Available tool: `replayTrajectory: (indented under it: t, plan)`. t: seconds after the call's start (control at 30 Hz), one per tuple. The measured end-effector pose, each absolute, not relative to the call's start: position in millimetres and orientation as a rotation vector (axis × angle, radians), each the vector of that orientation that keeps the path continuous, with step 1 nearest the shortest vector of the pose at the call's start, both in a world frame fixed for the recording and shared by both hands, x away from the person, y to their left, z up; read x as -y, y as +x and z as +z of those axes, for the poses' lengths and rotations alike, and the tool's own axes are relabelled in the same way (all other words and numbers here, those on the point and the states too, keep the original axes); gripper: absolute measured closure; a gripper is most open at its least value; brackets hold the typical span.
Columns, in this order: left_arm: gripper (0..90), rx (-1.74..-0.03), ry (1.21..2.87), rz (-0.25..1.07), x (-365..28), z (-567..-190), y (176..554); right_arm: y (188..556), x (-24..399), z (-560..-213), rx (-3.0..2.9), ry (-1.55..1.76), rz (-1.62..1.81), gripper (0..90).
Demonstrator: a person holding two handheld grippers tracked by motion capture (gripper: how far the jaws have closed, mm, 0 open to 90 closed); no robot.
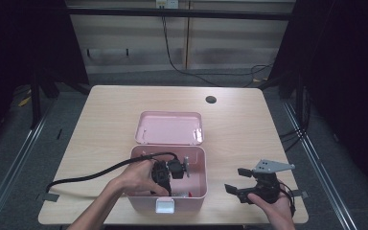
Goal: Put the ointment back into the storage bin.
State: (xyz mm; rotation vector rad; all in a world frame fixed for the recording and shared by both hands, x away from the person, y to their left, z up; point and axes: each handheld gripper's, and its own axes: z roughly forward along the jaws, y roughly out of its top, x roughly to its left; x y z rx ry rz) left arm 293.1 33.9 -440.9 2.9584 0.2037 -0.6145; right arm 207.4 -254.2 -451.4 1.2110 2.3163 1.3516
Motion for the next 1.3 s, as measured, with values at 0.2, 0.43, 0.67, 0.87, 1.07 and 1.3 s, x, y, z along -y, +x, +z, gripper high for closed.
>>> replayTrajectory:
  t: [0.2,0.43,0.67,0.87,1.07,1.3]
  plan:
    - [70.3,-0.197,2.981,-0.621,-30.3,-447.3,292.1,207.4,254.0,-451.6,-2.318,1.214,1.350,17.1]
    - [70.2,-0.228,2.981,-0.632,-30.3,-446.8,292.1,207.6,254.0,-451.7,-2.317,1.215,1.350,17.1]
    - [64.9,-0.253,2.941,-0.620,-32.9,-439.1,295.1,207.5,254.0,-451.7,-2.318,1.212,1.349,17.2]
    - [59.6,-0.249,2.919,-0.586,-37.3,-429.3,295.8,207.6,254.1,-451.6,-2.317,1.210,1.350,17.2]
    - [59.4,-0.258,2.882,-0.548,-43.0,-417.4,297.3,207.4,254.1,-451.3,-2.315,1.210,1.349,17.1]
    - [58.6,-0.264,2.854,-0.512,-47.1,-408.9,295.0,207.3,254.1,-451.1,-2.314,1.211,1.352,17.1]
